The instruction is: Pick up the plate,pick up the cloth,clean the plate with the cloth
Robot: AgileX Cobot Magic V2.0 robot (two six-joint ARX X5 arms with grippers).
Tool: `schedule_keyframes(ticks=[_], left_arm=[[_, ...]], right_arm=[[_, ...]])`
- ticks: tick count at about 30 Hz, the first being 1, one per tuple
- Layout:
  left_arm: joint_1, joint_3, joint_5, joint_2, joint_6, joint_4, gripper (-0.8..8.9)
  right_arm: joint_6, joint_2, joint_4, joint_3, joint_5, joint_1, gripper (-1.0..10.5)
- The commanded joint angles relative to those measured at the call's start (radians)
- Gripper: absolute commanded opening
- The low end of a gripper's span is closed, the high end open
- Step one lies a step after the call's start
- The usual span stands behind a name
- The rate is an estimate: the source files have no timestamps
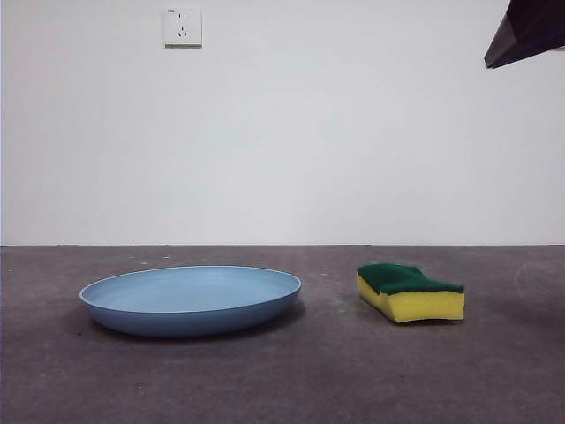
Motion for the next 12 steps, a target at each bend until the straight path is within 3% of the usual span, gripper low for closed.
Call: schedule_keyframes(ticks=[1,12], left_arm=[[0.003,-0.032,0.005,-0.012,0.009,0.01,-0.03],[0.003,-0.045,0.005,-0.012,0.011,-0.026,-0.03]], right_arm=[[0.01,-0.003,0.008,-0.004,0.003,0.0,0.0],[0.01,-0.003,0.008,-0.004,0.003,0.0,0.0]])
